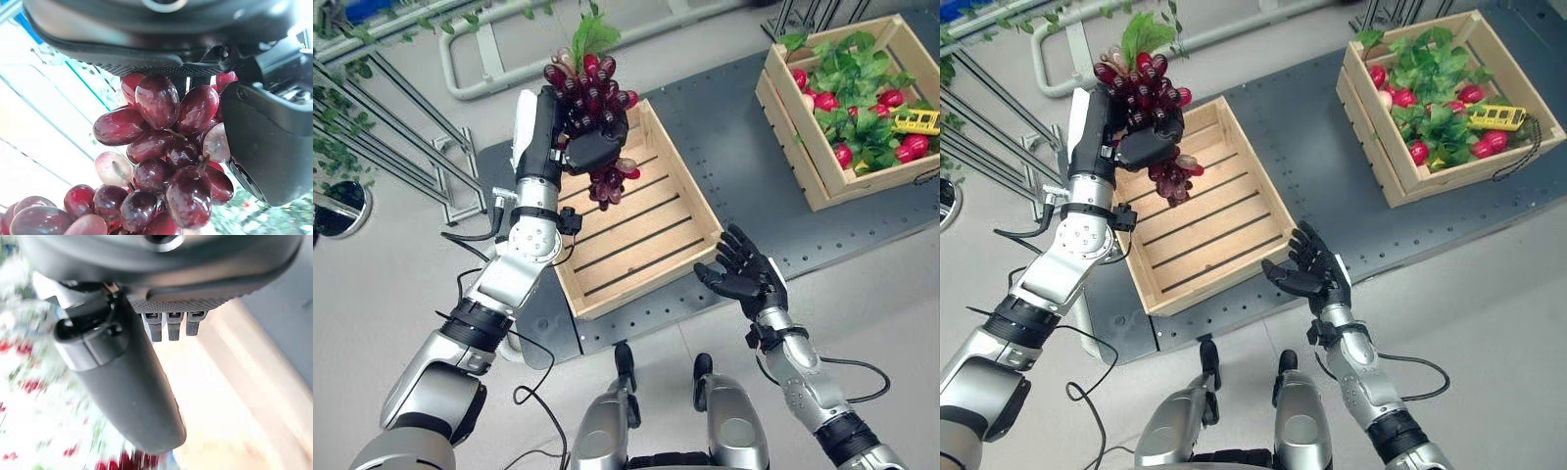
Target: Pick up the fruits from the basket on one side to the basket on the other side
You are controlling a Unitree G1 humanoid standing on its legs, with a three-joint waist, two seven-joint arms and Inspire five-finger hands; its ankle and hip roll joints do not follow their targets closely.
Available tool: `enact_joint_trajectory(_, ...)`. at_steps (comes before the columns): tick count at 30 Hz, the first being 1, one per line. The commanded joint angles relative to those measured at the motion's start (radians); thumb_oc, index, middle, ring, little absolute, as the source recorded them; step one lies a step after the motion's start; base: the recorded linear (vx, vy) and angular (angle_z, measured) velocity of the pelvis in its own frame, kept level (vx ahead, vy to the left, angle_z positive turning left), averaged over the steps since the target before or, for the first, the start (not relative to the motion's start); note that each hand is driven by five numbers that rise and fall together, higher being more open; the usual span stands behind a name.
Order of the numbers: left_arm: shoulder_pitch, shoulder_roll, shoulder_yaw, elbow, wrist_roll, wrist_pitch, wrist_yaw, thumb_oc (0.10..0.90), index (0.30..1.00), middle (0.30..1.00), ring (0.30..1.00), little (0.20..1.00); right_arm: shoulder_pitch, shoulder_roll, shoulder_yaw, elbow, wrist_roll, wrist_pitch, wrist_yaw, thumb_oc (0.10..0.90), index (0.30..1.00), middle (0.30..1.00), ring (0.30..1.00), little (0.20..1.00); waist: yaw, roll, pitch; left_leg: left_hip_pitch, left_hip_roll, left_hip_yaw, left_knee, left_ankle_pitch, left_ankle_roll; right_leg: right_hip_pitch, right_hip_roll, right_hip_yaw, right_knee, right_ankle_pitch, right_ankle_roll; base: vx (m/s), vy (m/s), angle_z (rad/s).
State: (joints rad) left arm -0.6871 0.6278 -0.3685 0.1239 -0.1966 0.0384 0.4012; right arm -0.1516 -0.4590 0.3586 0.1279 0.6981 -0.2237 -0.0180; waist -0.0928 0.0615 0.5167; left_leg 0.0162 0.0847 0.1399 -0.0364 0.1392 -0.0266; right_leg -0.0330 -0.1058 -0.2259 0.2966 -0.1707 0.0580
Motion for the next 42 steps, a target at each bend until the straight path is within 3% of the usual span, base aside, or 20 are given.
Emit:
enact_joint_trajectory(1, -0.020, -0.035, 0.075, -0.059, -0.095, -0.195, -0.054, 0.400, 0.300, 0.300, 0.300, 0.300, -0.121, 0.045, 0.024, -0.082, -0.076, -0.035, 0.120, 0.800, 0.900, 0.900, 0.900, 0.900, 0.024, -0.024, -0.299, 0.089, 0.009, 0.024, 0.012, -0.154, -0.033, 0.156, -0.056, 0.001, -0.246, 0.082, 0.010, 0.04, -0.087, 0.13)
enact_joint_trajectory(8, -0.019, -0.042, 0.093, -0.078, -0.328, -0.236, -0.217, 0.400, 0.300, 0.300, 0.300, 0.300, -0.240, 0.012, 0.028, -0.087, -0.015, 0.084, 0.150, 0.800, 0.900, 0.900, 0.900, 0.900, 0.048, -0.027, -0.370, 0.118, 0.012, 0.002, -0.051, -0.137, -0.048, 0.226, -0.043, -0.036, -0.384, 0.153, 0.026, -0.02, -0.089, 0.15)
enact_joint_trajectory(11, -0.048, -0.038, 0.083, -0.068, -0.382, -0.243, -0.279, 0.400, 0.300, 0.300, 0.300, 0.300, -0.304, 0.026, 0.036, -0.094, -0.022, 0.127, 0.128, 0.800, 0.900, 0.900, 0.900, 0.900, 0.058, -0.023, -0.389, 0.103, 0.012, -0.009, -0.051, -0.134, -0.052, 0.218, -0.042, -0.048, -0.384, 0.154, 0.029, -0.07, -0.057, 0.20)
enact_joint_trajectory(17, -0.075, -0.043, 0.059, -0.073, -0.382, -0.246, -0.350, 0.400, 0.300, 0.300, 0.300, 0.300, -0.408, 0.035, 0.055, -0.041, -0.018, 0.207, 0.103, 0.800, 0.900, 0.900, 0.900, 0.900, 0.074, -0.028, -0.417, 0.107, 0.017, -0.006, -0.051, -0.138, -0.052, 0.225, -0.039, -0.061, -0.384, 0.145, 0.021, -0.04, -0.025, 0.08)
enact_joint_trajectory(32, -0.087, -0.076, -0.006, -0.061, -0.340, -0.220, -0.453, 0.400, 0.300, 0.300, 0.300, 0.300, -0.409, 0.116, 0.075, 0.017, 0.112, 0.239, 0.127, 0.800, 0.900, 0.900, 0.900, 0.900, 0.083, -0.037, -0.452, 0.138, 0.027, 0.002, -0.051, -0.155, -0.047, 0.249, -0.030, -0.058, -0.384, 0.126, 0.017, 0.00, -0.001, 0.01)
enact_joint_trajectory(36, -0.093, -0.078, -0.040, -0.053, -0.305, -0.221, -0.502, 0.400, 0.300, 0.300, 0.300, 0.300, -0.418, 0.140, 0.078, 0.013, 0.175, 0.219, 0.123, 0.800, 0.900, 0.900, 0.900, 0.900, 0.082, -0.038, -0.456, 0.140, 0.029, 0.004, -0.051, -0.157, -0.046, 0.249, -0.029, -0.053, -0.384, 0.125, 0.017, 0.00, 0.000, 0.00)
enact_joint_trajectory(42, -0.118, -0.061, -0.077, -0.012, -0.207, -0.218, -0.492, 0.400, 0.300, 0.300, 0.300, 0.300, -0.439, 0.159, 0.080, 0.008, 0.160, 0.188, 0.091, 0.800, 0.900, 0.900, 0.900, 0.900, 0.083, -0.039, -0.459, 0.144, 0.030, 0.004, -0.051, -0.158, -0.044, 0.250, -0.029, -0.050, -0.384, 0.125, 0.017, 0.00, 0.000, 0.00)
